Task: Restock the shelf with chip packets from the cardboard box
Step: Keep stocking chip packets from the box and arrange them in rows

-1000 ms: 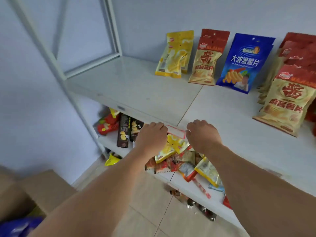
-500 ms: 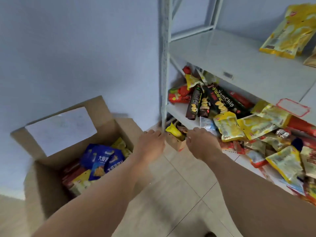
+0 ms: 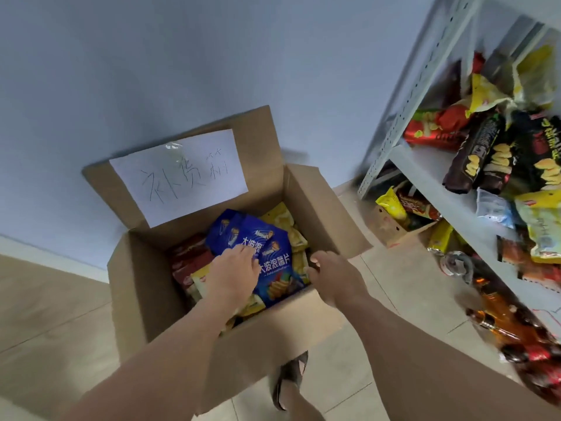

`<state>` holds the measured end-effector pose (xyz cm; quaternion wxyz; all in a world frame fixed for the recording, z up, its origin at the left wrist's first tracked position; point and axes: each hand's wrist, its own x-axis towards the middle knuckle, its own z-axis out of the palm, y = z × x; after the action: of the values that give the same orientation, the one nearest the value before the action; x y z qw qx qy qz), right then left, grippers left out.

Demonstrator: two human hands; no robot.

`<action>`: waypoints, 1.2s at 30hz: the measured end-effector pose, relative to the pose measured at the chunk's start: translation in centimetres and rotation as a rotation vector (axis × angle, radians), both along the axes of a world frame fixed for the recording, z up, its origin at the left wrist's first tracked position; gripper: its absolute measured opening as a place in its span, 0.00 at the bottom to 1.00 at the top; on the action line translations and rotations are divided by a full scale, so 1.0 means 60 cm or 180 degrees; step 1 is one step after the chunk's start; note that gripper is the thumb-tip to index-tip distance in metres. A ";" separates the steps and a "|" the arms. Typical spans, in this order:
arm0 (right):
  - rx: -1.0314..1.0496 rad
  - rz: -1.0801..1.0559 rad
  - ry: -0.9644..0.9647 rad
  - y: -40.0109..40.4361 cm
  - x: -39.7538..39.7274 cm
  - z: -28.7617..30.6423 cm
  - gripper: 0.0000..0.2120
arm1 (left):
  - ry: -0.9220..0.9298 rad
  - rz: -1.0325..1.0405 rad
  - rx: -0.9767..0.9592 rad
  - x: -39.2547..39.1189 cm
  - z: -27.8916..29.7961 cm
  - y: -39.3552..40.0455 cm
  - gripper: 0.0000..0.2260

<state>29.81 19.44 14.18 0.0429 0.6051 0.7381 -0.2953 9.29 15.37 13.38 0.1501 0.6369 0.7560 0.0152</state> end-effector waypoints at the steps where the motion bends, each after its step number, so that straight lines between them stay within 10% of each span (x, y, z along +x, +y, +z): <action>1: -0.0131 -0.0105 0.0049 0.011 -0.012 -0.025 0.14 | -0.0149 0.0178 -0.0060 -0.015 -0.020 0.014 0.15; 17: -0.2027 -0.1329 0.0281 0.161 -0.159 -0.485 0.28 | -0.1686 0.1848 -0.0973 -0.171 -0.505 0.155 0.34; 23: -0.2045 -0.1710 0.0094 0.170 -0.174 -0.572 0.44 | -0.1961 0.2164 -0.0928 -0.184 -0.534 0.183 0.33; 36: -0.2454 -0.1704 0.0659 0.144 -0.139 -0.569 0.24 | -0.3015 0.1906 -0.1834 -0.214 -0.553 0.147 0.09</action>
<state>21.49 28.09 -19.97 0.1129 0.6813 0.3935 -0.6069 -3.52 24.17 -19.80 0.6234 0.2558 0.7268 0.1327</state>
